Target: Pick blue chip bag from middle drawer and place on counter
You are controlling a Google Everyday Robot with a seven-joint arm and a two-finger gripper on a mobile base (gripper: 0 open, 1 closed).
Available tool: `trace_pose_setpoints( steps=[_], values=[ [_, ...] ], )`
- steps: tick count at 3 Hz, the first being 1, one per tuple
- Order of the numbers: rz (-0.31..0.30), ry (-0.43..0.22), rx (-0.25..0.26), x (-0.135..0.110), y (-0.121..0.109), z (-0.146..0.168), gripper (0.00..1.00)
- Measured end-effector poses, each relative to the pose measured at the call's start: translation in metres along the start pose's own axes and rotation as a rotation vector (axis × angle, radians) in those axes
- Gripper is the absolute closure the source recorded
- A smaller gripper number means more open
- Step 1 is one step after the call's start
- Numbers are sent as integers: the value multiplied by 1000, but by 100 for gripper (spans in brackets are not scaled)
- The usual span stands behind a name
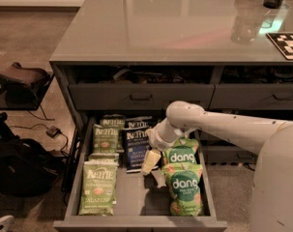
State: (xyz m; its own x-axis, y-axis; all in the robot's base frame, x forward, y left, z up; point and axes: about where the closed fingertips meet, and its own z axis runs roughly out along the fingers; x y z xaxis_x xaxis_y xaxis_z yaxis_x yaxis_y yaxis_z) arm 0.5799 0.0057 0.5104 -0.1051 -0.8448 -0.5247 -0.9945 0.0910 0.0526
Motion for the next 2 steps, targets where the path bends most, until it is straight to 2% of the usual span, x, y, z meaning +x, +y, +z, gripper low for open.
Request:
trace_pose_setpoints(
  steps=[2],
  values=[
    [-9,-7,19,-5,-8,2,0]
  ],
)
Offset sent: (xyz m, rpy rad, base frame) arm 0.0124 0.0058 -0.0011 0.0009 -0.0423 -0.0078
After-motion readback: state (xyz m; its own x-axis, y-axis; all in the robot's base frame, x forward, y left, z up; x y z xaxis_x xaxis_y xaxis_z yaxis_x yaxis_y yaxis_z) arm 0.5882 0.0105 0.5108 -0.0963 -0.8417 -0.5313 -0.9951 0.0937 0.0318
